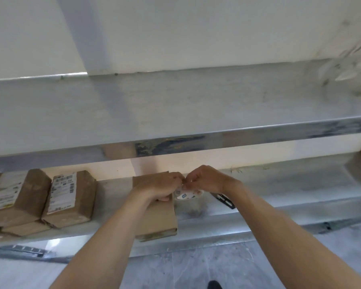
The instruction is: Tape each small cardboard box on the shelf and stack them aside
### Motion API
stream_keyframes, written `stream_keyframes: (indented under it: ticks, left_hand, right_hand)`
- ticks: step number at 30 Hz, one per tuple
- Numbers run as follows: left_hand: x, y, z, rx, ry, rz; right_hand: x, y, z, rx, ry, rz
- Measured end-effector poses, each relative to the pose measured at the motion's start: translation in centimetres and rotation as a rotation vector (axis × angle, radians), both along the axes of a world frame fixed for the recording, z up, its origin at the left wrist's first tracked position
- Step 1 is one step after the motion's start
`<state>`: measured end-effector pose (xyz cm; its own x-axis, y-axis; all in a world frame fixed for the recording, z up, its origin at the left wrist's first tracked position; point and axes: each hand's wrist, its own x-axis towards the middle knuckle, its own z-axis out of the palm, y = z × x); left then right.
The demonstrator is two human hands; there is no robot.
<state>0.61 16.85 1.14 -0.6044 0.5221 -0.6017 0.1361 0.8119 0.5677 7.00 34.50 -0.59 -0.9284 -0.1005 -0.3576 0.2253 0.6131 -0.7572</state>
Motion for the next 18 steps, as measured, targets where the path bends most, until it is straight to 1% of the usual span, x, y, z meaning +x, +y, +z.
stream_keyframes:
  ticks: [1, 3, 5, 8, 10, 14, 18]
  left_hand:
    - [-0.1, 0.2, -0.1, -0.009, -0.029, 0.002]
    - [-0.2, 0.4, 0.0, -0.018, -0.048, 0.01]
    - [-0.1, 0.4, 0.0, -0.032, -0.015, -0.002]
    - [-0.4, 0.3, -0.5, -0.05, 0.039, -0.072]
    - [-0.4, 0.4, -0.5, -0.03, -0.012, -0.057]
    - [0.3, 1.1, 0.2, 0.035, -0.212, 0.137]
    - [0.3, 1.7, 0.1, -0.02, -0.26, 0.148]
  right_hand:
    - [0.1, 0.1, 0.0, 0.013, -0.016, -0.001]
    - [0.2, 0.4, 0.2, 0.112, -0.021, 0.026]
    - [0.2, 0.6, 0.4, 0.196, -0.013, 0.053]
    - [0.4, 0.6, 0.5, 0.221, -0.01, 0.06]
    - [0.4, 0.4, 1.0, 0.246, -0.015, 0.072]
    - [0.8, 1.1, 2.2, 0.25, -0.031, 0.08]
    - [1.0, 1.6, 2.7, 0.217, -0.003, 0.073]
